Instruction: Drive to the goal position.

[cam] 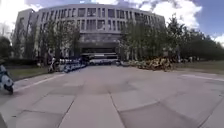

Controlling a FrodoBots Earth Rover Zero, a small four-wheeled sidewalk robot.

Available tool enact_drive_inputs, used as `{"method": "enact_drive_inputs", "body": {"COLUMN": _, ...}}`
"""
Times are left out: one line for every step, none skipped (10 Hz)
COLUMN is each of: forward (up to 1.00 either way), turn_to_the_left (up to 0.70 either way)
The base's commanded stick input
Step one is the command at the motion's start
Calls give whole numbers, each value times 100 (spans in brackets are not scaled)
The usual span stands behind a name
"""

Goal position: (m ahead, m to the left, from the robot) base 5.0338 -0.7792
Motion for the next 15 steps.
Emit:
{"method": "enact_drive_inputs", "body": {"forward": 70, "turn_to_the_left": 0}}
{"method": "enact_drive_inputs", "body": {"forward": 70, "turn_to_the_left": 0}}
{"method": "enact_drive_inputs", "body": {"forward": 70, "turn_to_the_left": 0}}
{"method": "enact_drive_inputs", "body": {"forward": 70, "turn_to_the_left": 0}}
{"method": "enact_drive_inputs", "body": {"forward": 70, "turn_to_the_left": 0}}
{"method": "enact_drive_inputs", "body": {"forward": 70, "turn_to_the_left": 0}}
{"method": "enact_drive_inputs", "body": {"forward": 70, "turn_to_the_left": 0}}
{"method": "enact_drive_inputs", "body": {"forward": 70, "turn_to_the_left": 0}}
{"method": "enact_drive_inputs", "body": {"forward": 70, "turn_to_the_left": 0}}
{"method": "enact_drive_inputs", "body": {"forward": 70, "turn_to_the_left": 0}}
{"method": "enact_drive_inputs", "body": {"forward": 70, "turn_to_the_left": 0}}
{"method": "enact_drive_inputs", "body": {"forward": 70, "turn_to_the_left": 0}}
{"method": "enact_drive_inputs", "body": {"forward": 70, "turn_to_the_left": 0}}
{"method": "enact_drive_inputs", "body": {"forward": 70, "turn_to_the_left": 0}}
{"method": "enact_drive_inputs", "body": {"forward": 70, "turn_to_the_left": 0}}
